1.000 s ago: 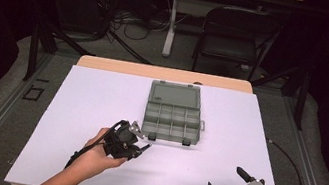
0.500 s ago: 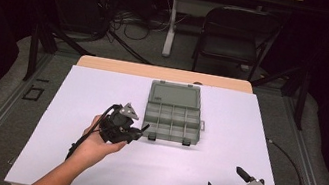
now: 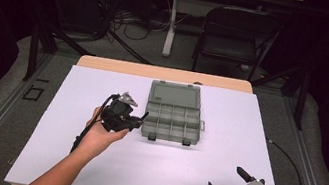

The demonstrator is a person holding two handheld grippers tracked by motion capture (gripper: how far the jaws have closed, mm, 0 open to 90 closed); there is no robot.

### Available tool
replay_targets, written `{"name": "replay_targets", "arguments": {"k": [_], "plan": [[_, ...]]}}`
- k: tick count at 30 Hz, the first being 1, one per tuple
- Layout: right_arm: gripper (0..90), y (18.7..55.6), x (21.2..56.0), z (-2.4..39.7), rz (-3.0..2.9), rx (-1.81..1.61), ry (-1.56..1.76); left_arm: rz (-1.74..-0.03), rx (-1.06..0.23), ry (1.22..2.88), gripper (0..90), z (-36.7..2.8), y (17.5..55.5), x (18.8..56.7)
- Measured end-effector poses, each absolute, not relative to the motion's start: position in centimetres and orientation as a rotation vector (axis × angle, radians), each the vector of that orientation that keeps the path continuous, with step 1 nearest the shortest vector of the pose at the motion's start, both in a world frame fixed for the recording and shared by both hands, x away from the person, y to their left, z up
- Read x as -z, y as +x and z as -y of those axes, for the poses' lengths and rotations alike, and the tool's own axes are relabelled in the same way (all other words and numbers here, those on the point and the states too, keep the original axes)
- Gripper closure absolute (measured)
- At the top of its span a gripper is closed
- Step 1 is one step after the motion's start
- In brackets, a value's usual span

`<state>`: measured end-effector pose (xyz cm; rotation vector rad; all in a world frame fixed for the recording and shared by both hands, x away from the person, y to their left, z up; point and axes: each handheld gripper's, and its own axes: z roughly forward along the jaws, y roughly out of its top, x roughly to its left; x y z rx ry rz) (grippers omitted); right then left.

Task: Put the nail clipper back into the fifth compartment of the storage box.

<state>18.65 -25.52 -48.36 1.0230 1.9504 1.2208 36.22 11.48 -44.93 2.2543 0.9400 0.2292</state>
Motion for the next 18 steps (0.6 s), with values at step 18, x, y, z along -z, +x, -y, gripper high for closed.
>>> {"name": "replay_targets", "arguments": {"k": [18], "plan": [[6.4,18.6,48.3,25.6,-1.951,-1.221,1.016,-0.992,-0.25,2.267,79.7,-10.1,38.4,46.8]]}}
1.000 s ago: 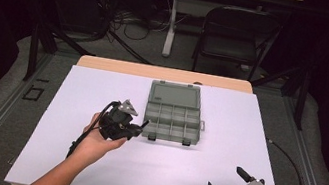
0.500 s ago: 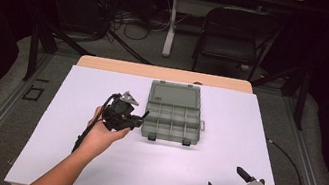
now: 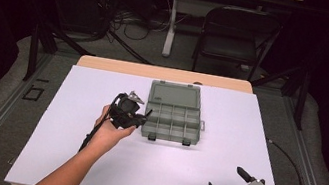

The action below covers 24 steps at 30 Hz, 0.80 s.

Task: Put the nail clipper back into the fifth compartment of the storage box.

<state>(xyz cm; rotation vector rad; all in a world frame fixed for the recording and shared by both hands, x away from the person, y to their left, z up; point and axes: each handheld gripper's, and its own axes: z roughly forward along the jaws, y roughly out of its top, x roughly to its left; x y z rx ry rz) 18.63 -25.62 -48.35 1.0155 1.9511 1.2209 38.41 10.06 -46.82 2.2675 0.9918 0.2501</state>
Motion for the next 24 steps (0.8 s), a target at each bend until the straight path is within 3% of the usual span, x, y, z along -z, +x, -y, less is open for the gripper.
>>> {"name": "replay_targets", "arguments": {"k": [24], "plan": [[6.6,18.6,48.4,25.6,-1.956,-1.225,1.011,-1.053,-0.195,2.345,79.7,-8.3,39.8,49.9]]}}
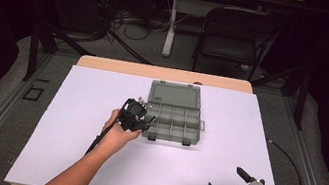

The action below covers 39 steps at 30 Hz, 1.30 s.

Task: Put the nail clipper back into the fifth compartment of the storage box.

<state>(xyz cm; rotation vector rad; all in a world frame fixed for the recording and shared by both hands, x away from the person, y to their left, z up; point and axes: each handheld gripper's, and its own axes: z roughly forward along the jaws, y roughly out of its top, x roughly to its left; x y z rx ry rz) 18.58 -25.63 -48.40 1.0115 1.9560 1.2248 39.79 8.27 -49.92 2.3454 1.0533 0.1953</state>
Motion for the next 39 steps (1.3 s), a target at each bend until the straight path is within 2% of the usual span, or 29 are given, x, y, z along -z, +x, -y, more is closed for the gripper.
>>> {"name": "replay_targets", "arguments": {"k": [26,28,34,36,37,39], "plan": [[6.7,18.63,48.44,25.6,-1.956,-1.225,1.009,-1.06,-0.184,2.34,79.1,-8.31,39.89,50.3],[6.7,18.61,48.43,25.59,-1.959,-1.224,1.009,-1.061,-0.183,2.333,77.1,-8.36,39.93,50.3],[6.7,18.63,48.45,25.61,-1.957,-1.226,1.01,-1.065,-0.206,2.3,59.6,-8.53,39.9,50.12],[6.7,18.62,48.45,25.59,-1.96,-1.224,1.009,-1.065,-0.218,2.295,57.5,-8.65,39.91,50.05],[6.7,18.62,48.44,25.59,-1.961,-1.222,1.008,-1.063,-0.226,2.283,51.9,-8.74,39.9,49.96],[6.7,18.61,48.44,25.58,-1.961,-1.223,1.007,-1.064,-0.23,2.27,47.0,-8.82,39.87,49.87]]}}
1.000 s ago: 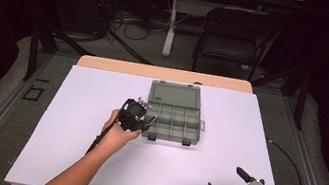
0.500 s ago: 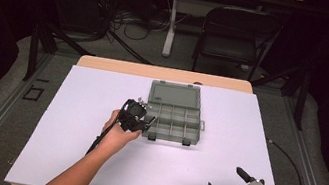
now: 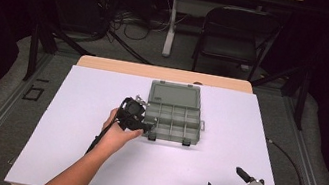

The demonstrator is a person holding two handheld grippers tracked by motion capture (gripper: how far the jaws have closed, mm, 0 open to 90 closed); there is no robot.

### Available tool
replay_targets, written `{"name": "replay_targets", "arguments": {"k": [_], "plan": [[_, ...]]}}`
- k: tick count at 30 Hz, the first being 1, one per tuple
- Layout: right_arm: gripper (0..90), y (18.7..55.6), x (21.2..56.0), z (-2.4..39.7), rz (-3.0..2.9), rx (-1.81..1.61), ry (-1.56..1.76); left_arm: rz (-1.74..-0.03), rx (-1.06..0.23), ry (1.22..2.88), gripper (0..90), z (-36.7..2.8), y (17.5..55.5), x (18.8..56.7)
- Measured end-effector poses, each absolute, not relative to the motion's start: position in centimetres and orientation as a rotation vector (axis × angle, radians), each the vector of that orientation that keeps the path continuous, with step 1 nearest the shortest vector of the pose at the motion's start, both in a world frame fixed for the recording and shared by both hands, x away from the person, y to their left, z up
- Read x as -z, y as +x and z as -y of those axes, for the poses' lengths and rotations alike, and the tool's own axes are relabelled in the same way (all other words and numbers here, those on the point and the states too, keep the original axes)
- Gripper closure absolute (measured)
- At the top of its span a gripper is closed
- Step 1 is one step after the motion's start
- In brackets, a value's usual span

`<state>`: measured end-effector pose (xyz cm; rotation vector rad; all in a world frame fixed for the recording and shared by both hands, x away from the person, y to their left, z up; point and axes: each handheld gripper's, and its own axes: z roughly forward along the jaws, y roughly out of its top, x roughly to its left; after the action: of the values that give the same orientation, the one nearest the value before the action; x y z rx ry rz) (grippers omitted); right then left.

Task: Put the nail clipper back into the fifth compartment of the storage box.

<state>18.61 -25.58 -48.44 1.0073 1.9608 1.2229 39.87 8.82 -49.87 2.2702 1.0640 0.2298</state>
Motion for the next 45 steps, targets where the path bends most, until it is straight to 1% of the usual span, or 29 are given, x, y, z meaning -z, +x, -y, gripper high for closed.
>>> {"name": "replay_targets", "arguments": {"k": [2,4,9,17,20,25,27,28,30,33,36,38,45], "plan": [[6.7,18.6,48.4,25.6,-1.961,-1.223,1.007,-1.064,-0.239,2.267,46.1,-8.9,39.9,49.8],[6.7,18.6,48.5,25.6,-1.96,-1.223,1.01,-1.066,-0.246,2.255,42.9,-9.0,39.8,49.7],[6.7,18.6,48.4,25.6,-1.96,-1.222,1.009,-1.058,-0.256,2.24,40.5,-9.2,39.6,49.3],[6.7,18.6,48.5,25.5,-1.96,-1.224,1.008,-1.048,-0.237,2.193,39.9,-9.7,39.5,48.8],[6.7,18.6,48.5,25.5,-1.959,-1.224,1.008,-1.038,-0.276,2.184,39.9,-10.0,39.4,48.4],[6.7,18.7,48.5,25.6,-1.956,-1.226,1.007,-1.02,-0.256,2.174,39.2,-10.4,39.2,48.0],[6.7,18.6,48.5,25.5,-1.956,-1.228,1.009,-1.016,-0.256,2.166,36.5,-10.5,39.0,47.8],[6.7,18.6,48.5,25.5,-1.957,-1.227,1.009,-1.019,-0.238,2.156,32.8,-10.7,38.9,47.7],[6.7,18.7,48.5,25.5,-1.957,-1.226,1.01,-1.014,-0.237,2.154,30.3,-10.8,38.8,47.6],[6.8,18.7,48.5,25.4,-1.956,-1.227,1.014,-1.014,-0.224,2.145,23.0,-11.0,38.6,47.3],[6.7,18.7,48.5,25.4,-1.955,-1.228,1.013,-0.997,-0.235,2.125,20.8,-11.2,38.2,47.0],[6.7,18.7,48.5,25.4,-1.954,-1.229,1.014,-0.984,-0.234,2.113,16.4,-11.4,38.0,46.9],[6.7,18.7,48.4,25.4,-1.954,-1.228,1.011,-0.948,-0.243,2.092,11.8,-12.2,37.0,46.3]]}}
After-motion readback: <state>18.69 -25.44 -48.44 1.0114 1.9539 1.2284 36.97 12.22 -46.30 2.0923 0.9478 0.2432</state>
